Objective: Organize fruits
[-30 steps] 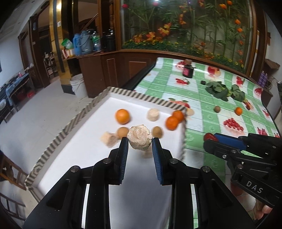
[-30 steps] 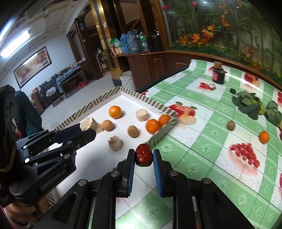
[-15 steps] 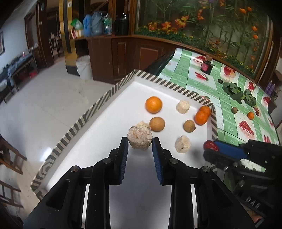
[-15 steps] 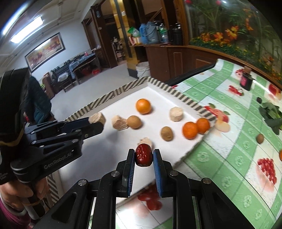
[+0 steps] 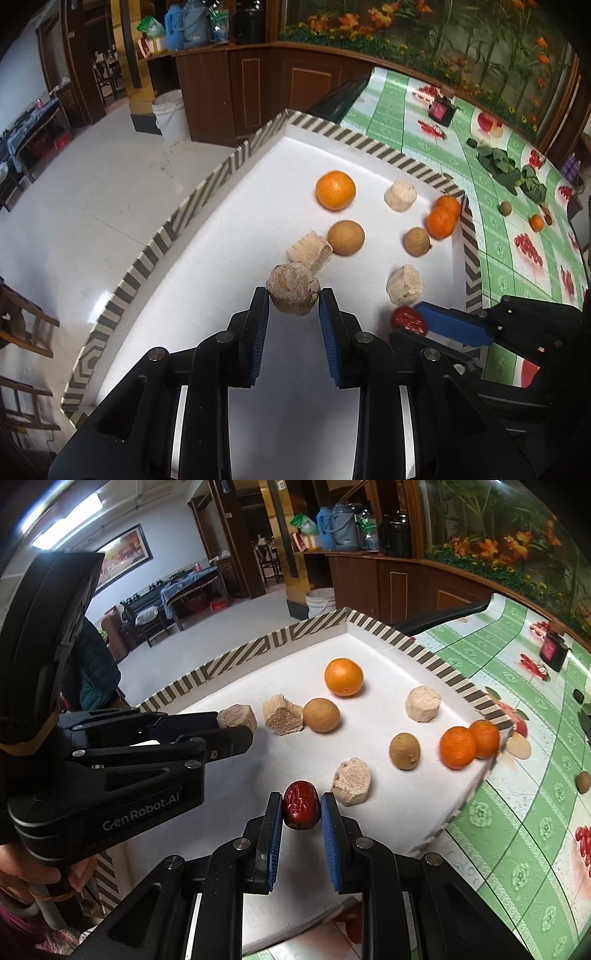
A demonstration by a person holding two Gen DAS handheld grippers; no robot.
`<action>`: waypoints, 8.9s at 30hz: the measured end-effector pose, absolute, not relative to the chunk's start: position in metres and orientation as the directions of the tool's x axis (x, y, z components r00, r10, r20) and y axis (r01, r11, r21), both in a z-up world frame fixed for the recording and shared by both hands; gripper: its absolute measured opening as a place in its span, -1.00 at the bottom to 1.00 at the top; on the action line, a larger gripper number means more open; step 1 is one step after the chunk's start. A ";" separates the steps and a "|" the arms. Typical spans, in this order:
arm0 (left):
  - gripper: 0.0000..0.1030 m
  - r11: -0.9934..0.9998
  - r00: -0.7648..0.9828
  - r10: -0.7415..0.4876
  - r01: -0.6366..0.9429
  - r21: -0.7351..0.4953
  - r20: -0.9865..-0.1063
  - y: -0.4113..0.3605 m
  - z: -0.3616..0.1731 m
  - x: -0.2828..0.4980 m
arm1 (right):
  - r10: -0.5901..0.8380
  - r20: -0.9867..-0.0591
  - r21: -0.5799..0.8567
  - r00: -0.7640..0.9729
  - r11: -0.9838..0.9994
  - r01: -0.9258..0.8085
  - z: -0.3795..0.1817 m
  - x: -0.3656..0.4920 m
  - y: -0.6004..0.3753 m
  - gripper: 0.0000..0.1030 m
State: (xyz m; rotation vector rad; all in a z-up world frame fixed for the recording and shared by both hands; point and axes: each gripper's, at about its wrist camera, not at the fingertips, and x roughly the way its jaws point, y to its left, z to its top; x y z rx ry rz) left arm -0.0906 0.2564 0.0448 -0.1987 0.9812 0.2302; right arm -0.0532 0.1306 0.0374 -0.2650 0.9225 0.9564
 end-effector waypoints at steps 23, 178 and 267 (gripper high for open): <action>-0.27 0.960 0.467 0.130 -0.279 -0.006 -0.874 0.254 0.030 -0.075 | 0.541 -0.807 0.163 0.236 0.587 -0.793 0.024 -0.040 0.137 -0.61; -0.55 0.938 0.594 0.188 -0.345 -0.037 -0.783 0.257 0.041 -0.137 | 0.594 -0.768 0.157 0.239 0.536 -0.830 0.046 -0.089 0.129 -0.42; 0.00 0.912 0.715 0.367 -0.403 0.079 -0.595 0.177 0.080 -0.150 | 0.633 -0.687 0.229 0.358 0.656 -0.719 0.062 -0.078 0.034 -0.34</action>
